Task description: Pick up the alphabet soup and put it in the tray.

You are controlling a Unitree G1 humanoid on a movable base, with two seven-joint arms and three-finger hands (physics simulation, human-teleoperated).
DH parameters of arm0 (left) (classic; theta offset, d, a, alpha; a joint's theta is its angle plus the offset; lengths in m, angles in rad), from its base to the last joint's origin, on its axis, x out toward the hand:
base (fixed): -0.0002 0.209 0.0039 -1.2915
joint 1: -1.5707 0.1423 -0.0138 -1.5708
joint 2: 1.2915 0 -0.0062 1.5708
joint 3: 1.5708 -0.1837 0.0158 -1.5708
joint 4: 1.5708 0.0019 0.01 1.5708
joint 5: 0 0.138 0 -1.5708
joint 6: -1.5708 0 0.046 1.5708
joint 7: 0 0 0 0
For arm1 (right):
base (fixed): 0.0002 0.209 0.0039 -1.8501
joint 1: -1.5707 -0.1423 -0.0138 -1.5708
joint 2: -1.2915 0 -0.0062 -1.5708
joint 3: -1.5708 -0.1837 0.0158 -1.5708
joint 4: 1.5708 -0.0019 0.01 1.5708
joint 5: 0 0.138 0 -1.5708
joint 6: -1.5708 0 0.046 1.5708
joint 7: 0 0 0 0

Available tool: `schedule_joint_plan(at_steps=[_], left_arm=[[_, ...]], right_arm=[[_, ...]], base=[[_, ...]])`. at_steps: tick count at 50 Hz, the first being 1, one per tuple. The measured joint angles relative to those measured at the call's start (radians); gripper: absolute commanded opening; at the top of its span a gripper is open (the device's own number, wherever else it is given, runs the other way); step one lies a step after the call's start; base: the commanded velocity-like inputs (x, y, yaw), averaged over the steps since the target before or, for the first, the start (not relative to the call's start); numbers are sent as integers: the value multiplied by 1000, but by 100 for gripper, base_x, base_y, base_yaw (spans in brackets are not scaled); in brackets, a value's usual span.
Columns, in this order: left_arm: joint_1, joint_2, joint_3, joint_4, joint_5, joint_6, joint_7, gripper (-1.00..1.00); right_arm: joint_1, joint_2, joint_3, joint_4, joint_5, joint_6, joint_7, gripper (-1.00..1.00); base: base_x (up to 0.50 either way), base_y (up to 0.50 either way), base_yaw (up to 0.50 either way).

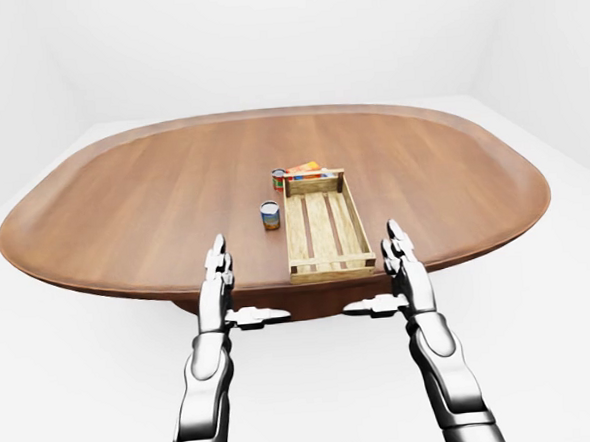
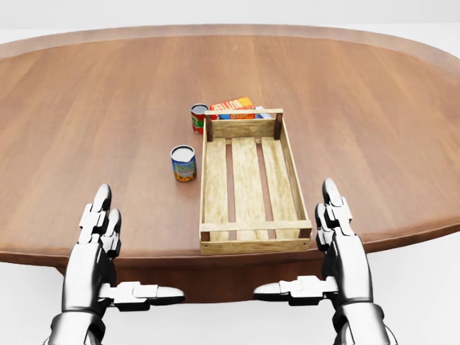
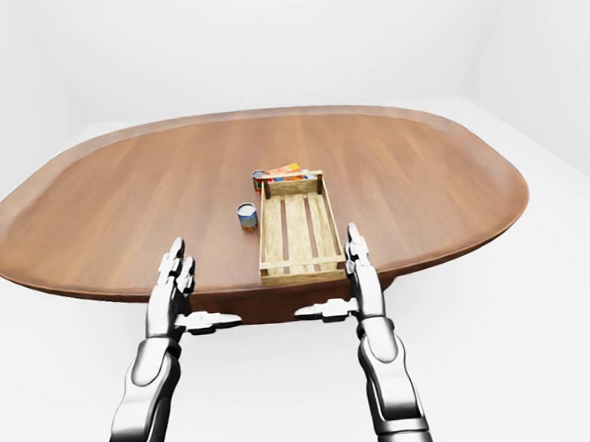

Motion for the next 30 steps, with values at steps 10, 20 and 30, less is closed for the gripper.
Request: schedule_joint_plan(at_steps=[10, 20, 30], left_arm=[[1, 7, 15, 0, -9, -2, -16, 100], [7, 10, 25, -31, -30, 15, -28, 100], [8, 20, 57, -121, -61, 71, -28, 100]], right_arm=[[2, -8, -14, -4, 10, -2, 21, 99], [8, -9, -19, -20, 15, 4, 29, 99], [34, -13, -30, -112, 10, 46, 29, 99]], base=[[0, 0, 0], [0, 0, 0], [0, 0, 0]])
